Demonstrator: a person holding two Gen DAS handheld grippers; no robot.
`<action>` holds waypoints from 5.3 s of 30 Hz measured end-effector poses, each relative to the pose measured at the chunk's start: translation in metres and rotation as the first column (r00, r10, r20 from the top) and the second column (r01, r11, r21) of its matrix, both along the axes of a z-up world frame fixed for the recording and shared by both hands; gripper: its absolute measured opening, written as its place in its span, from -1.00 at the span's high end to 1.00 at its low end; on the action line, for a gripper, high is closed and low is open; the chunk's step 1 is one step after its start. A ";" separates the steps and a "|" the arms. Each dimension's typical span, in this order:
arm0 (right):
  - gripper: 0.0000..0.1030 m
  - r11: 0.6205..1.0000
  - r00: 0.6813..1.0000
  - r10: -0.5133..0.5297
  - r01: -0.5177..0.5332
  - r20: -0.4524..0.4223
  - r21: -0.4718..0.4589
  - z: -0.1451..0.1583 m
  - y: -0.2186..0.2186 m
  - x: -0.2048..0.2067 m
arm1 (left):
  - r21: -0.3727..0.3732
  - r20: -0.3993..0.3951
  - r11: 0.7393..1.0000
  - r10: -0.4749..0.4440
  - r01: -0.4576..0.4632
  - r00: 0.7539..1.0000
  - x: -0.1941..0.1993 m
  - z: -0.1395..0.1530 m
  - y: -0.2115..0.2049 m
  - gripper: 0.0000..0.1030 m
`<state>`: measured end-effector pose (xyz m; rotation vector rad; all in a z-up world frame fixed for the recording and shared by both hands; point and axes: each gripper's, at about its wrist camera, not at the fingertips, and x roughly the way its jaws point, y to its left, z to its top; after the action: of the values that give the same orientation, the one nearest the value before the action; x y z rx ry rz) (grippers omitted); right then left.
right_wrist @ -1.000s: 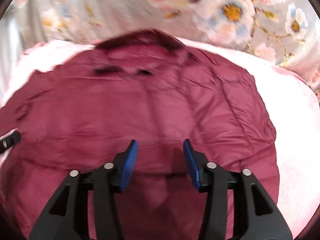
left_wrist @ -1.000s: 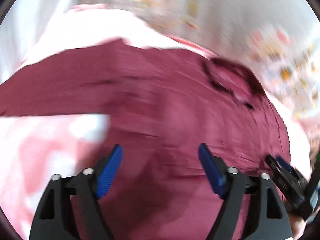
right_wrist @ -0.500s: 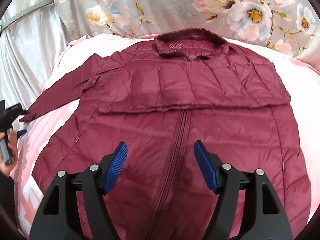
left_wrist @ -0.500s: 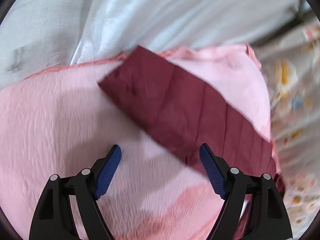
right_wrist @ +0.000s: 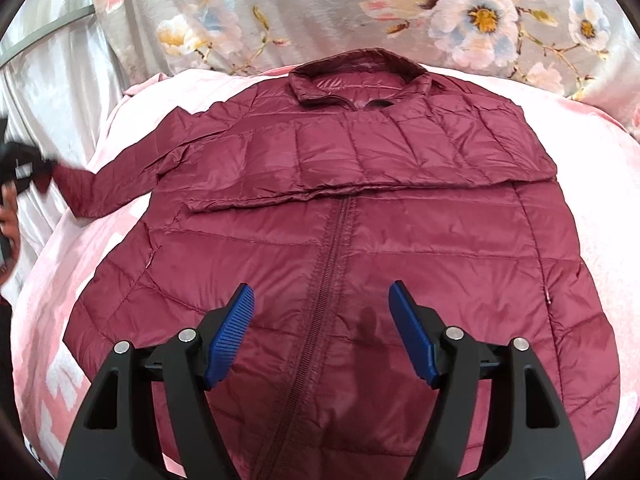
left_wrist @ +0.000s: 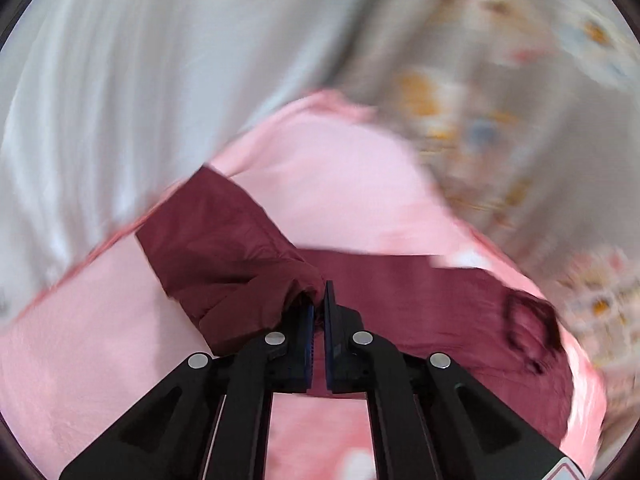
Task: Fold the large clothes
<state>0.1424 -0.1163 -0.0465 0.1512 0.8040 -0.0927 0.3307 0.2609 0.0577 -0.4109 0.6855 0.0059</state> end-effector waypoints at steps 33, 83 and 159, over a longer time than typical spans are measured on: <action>-0.46 0.948 0.988 -0.149 0.133 0.035 0.288 0.018 -0.136 0.085 | -0.138 -0.101 0.924 -0.371 0.356 0.923 -0.011 -0.046 -0.203 -0.38; 0.68 0.976 0.977 -0.204 0.198 -0.065 -0.092 -0.023 -0.186 0.096 | 0.072 -0.261 0.984 -0.137 0.160 0.956 0.064 -0.124 -0.169 0.90; 0.83 0.860 0.998 0.005 -0.036 0.062 0.509 0.006 -0.185 0.263 | -0.233 -0.202 0.836 -0.541 0.496 0.817 0.168 -0.096 -0.341 0.80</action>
<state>0.4050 -0.3018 -0.0407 0.6471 0.7564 0.1495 0.4990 -0.0800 -0.0386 -0.3771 1.0498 -0.5359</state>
